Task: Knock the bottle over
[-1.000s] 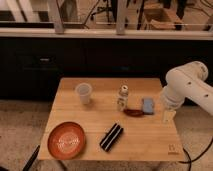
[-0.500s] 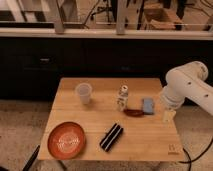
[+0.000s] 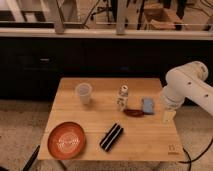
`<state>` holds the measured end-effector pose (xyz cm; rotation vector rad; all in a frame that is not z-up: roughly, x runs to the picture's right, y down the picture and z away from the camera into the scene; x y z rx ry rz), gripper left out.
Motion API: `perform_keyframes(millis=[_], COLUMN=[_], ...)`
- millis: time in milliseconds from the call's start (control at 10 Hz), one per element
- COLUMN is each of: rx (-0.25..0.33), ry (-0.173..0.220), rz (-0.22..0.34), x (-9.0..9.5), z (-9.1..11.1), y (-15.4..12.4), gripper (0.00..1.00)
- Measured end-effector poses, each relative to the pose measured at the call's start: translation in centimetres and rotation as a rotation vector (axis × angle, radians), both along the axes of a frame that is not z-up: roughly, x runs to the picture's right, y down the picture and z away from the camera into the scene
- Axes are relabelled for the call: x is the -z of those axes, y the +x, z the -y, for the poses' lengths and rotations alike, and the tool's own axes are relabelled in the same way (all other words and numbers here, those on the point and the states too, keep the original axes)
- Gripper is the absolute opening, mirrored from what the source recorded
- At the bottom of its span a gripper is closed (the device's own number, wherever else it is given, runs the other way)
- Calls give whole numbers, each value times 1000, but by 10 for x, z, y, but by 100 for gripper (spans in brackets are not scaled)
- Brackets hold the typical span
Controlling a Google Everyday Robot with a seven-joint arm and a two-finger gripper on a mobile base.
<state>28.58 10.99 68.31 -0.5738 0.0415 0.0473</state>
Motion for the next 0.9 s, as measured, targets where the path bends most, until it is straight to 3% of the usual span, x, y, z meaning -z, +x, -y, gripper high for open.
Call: perform_keyframes(millis=[500, 900], rx=[14, 87], ry=[4, 18], rz=[-2, 27], x=[-3, -22], z=[0, 8], y=[-3, -56], gripper=[80, 80])
